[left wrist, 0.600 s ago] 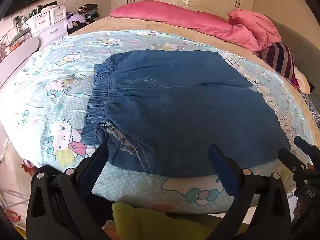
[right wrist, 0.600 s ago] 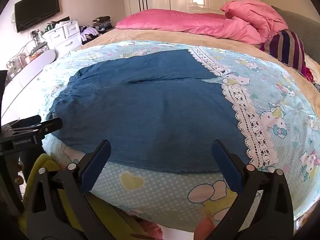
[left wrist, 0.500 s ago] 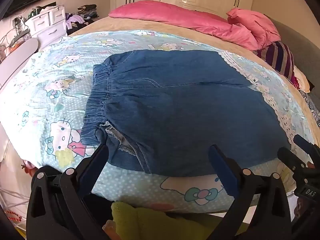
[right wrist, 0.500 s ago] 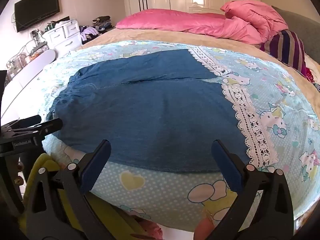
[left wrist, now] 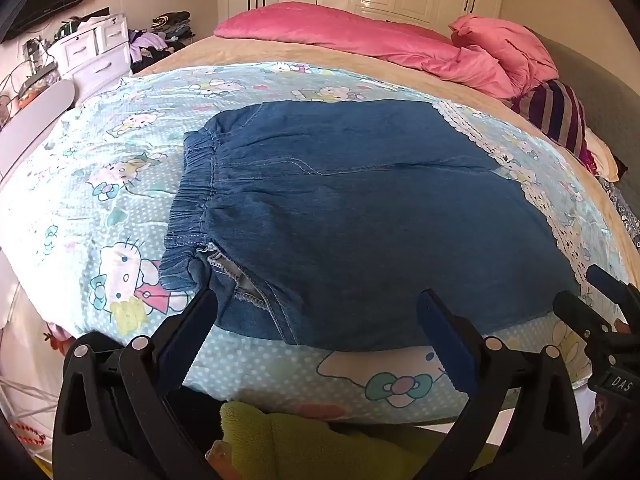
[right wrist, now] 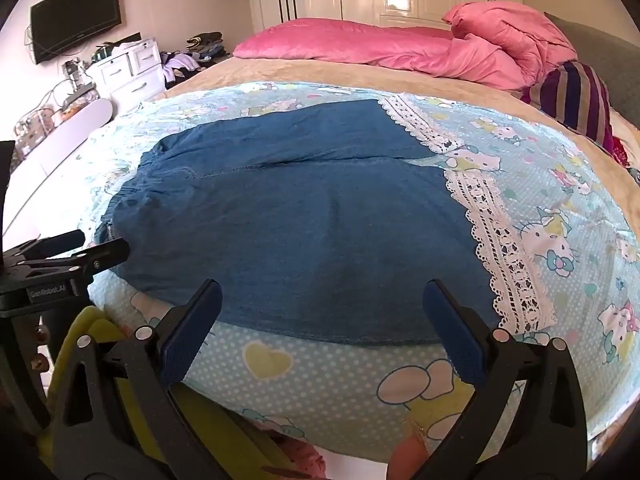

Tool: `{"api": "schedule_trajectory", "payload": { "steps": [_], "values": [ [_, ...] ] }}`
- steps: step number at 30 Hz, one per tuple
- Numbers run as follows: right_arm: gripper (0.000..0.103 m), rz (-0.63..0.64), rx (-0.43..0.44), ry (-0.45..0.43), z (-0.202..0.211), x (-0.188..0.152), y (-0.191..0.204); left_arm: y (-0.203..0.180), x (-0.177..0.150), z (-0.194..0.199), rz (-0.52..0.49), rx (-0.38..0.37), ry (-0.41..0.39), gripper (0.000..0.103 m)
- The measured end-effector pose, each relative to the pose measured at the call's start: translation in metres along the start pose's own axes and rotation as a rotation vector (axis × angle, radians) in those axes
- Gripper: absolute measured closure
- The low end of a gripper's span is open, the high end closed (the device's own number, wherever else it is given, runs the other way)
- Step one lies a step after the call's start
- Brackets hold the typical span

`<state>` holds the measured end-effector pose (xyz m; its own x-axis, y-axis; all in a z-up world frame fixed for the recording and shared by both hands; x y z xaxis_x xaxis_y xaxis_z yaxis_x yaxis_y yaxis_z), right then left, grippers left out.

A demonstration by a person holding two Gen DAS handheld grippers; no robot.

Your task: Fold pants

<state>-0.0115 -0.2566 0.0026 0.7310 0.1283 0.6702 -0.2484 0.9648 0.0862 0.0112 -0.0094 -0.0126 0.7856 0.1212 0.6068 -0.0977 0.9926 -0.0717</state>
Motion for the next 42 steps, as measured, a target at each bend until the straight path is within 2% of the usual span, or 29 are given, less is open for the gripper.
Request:
{"api": "schedule_trajectory", "payload": {
  "steps": [42],
  "values": [
    [0.008,0.005,0.004,-0.002,0.0030,-0.0021,0.0014,0.0024,-0.0029,0.0062,-0.013,0.008,-0.005,0.004]
  ]
}}
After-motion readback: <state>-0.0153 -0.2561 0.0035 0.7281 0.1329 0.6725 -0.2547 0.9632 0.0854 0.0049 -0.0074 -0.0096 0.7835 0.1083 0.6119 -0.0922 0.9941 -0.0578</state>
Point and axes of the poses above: each gripper's, at about its wrist camera, not at the fingertips, and z roughly against the way its jaws point, y to its left, x to its top, the point moved 2 cm from there along -z, roughly the way its jaws point, and after that the axes turned 2 degrees about y, right-handed, at the moved point
